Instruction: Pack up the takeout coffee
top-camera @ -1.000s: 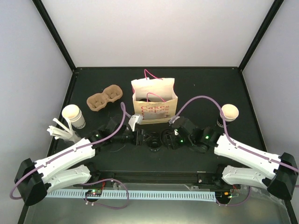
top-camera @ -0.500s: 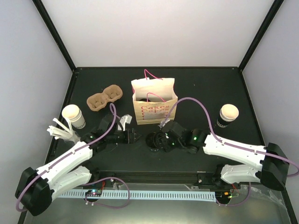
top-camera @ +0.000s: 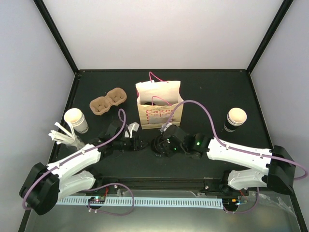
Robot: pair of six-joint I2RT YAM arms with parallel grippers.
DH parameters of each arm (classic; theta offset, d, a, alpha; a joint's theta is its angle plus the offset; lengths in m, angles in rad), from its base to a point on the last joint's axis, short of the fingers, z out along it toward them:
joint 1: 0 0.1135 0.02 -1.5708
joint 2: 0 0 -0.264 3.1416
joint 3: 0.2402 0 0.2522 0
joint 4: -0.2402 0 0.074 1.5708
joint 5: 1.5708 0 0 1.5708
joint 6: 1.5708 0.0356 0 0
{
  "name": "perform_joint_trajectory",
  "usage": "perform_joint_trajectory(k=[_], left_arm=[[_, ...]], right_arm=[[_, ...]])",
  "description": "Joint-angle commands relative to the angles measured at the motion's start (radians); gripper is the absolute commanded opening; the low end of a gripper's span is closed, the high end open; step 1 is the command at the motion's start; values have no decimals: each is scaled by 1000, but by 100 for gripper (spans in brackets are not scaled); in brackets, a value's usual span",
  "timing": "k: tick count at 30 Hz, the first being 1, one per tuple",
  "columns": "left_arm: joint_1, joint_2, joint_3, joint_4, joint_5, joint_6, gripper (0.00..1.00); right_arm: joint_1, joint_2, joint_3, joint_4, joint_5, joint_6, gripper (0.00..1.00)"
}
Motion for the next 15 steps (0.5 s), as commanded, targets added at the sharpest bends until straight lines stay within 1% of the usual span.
perform_joint_trajectory(k=[1,15], left_arm=[[6,31,-1,70,24,-9,49],[7,91,-4,98,37,-1,48]], right_arm=[[24,28,45,2,68,-25,72],[47,85,68,21,79,-34,72]])
